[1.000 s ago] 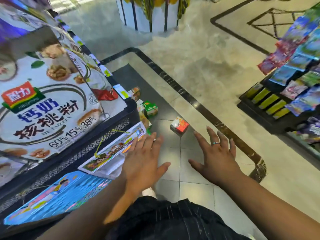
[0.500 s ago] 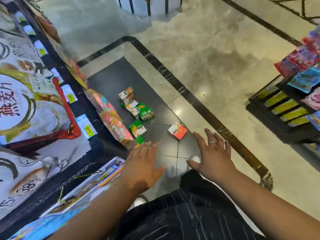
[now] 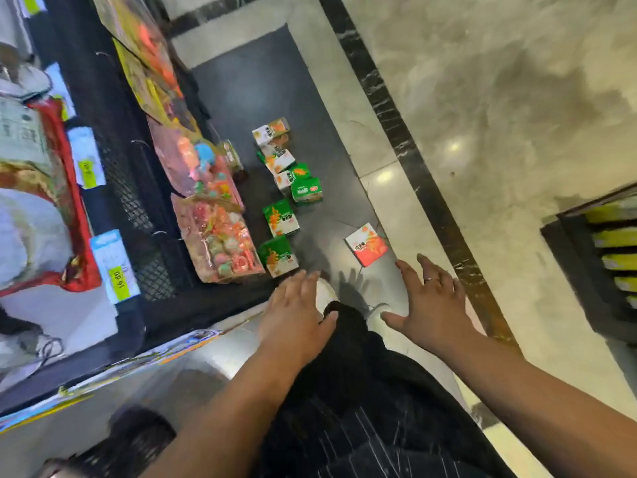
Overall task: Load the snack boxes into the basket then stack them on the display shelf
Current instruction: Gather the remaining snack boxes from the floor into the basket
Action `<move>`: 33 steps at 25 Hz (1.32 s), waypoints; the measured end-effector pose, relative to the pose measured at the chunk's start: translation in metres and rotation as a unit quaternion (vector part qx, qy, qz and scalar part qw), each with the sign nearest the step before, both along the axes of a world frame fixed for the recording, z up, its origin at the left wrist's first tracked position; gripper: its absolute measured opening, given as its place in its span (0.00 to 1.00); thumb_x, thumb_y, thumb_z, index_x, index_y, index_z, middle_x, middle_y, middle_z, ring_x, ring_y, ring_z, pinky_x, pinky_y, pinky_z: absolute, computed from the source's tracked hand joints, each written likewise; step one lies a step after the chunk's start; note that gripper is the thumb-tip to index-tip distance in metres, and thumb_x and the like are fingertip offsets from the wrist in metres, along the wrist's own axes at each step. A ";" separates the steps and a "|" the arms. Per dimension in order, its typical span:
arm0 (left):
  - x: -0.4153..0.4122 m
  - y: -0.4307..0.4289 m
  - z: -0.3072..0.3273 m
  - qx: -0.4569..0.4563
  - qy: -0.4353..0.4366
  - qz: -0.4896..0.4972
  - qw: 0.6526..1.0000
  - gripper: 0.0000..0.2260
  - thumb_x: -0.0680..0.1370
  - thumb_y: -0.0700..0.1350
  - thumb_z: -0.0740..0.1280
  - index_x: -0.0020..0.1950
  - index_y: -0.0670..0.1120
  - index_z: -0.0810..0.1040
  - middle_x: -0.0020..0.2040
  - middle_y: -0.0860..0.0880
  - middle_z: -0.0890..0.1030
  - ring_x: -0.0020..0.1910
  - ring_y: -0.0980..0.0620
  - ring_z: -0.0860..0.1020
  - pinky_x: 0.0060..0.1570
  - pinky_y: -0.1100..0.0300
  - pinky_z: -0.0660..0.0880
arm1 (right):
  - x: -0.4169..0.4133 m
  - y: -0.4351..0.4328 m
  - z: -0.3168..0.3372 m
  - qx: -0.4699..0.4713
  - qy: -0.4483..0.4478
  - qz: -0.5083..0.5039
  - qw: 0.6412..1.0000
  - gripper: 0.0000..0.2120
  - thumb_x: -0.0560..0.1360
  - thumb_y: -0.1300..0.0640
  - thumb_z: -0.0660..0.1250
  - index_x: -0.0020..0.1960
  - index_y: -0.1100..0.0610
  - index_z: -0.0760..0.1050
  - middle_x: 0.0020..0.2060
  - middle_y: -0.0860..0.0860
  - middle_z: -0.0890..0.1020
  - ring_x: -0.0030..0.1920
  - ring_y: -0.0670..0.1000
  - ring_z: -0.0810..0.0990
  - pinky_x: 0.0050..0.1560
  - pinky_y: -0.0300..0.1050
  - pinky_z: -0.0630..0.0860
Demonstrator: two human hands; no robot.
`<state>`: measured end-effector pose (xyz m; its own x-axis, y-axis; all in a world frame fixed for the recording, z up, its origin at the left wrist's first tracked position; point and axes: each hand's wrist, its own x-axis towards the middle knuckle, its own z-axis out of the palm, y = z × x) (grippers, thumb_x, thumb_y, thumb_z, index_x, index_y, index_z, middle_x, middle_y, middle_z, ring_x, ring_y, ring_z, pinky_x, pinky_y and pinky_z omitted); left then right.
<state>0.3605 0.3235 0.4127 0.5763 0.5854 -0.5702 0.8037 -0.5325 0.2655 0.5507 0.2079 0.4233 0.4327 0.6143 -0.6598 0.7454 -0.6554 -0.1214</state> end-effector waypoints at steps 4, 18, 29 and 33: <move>0.031 0.049 -0.072 -0.002 0.026 0.009 1.000 0.33 0.80 0.60 0.60 0.80 0.49 0.51 0.79 0.47 0.57 0.78 0.48 0.56 0.76 0.53 0.52 | 0.017 0.050 -0.081 0.004 0.015 -0.030 0.999 0.44 0.72 0.32 0.64 0.78 0.46 0.45 0.79 0.55 0.50 0.77 0.61 0.52 0.75 0.60 0.52; 0.059 0.170 -0.480 -0.019 0.160 -0.008 0.987 0.38 0.75 0.58 0.70 0.78 0.45 0.57 0.74 0.41 0.63 0.72 0.41 0.63 0.71 0.50 0.60 | 0.077 0.095 -0.517 -0.049 0.033 -0.121 0.991 0.58 0.63 0.37 0.77 0.79 0.50 0.44 0.77 0.61 0.52 0.75 0.66 0.56 0.72 0.63 0.58; -0.012 0.247 -0.618 -0.018 0.271 0.018 0.962 0.49 0.67 0.56 0.78 0.79 0.48 0.53 0.75 0.41 0.64 0.75 0.38 0.61 0.74 0.43 0.57 | 0.067 0.106 -0.665 -0.053 -0.002 -0.103 0.993 0.58 0.68 0.36 0.73 0.76 0.44 0.31 0.77 0.60 0.38 0.76 0.69 0.43 0.74 0.65 0.47; -0.010 0.247 -0.619 -0.028 0.288 0.008 0.957 0.48 0.68 0.57 0.78 0.79 0.50 0.54 0.72 0.43 0.68 0.71 0.39 0.68 0.74 0.41 0.54 | 0.072 0.108 -0.666 -0.061 -0.007 -0.112 0.992 0.57 0.66 0.35 0.73 0.76 0.44 0.33 0.76 0.63 0.48 0.75 0.69 0.50 0.71 0.67 0.54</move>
<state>0.3501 0.5708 -0.2059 0.1475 0.5515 -0.8211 0.8332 -0.5165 -0.1972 0.6222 0.3161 -0.2424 0.5588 0.4177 -0.7164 0.5808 -0.8137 -0.0215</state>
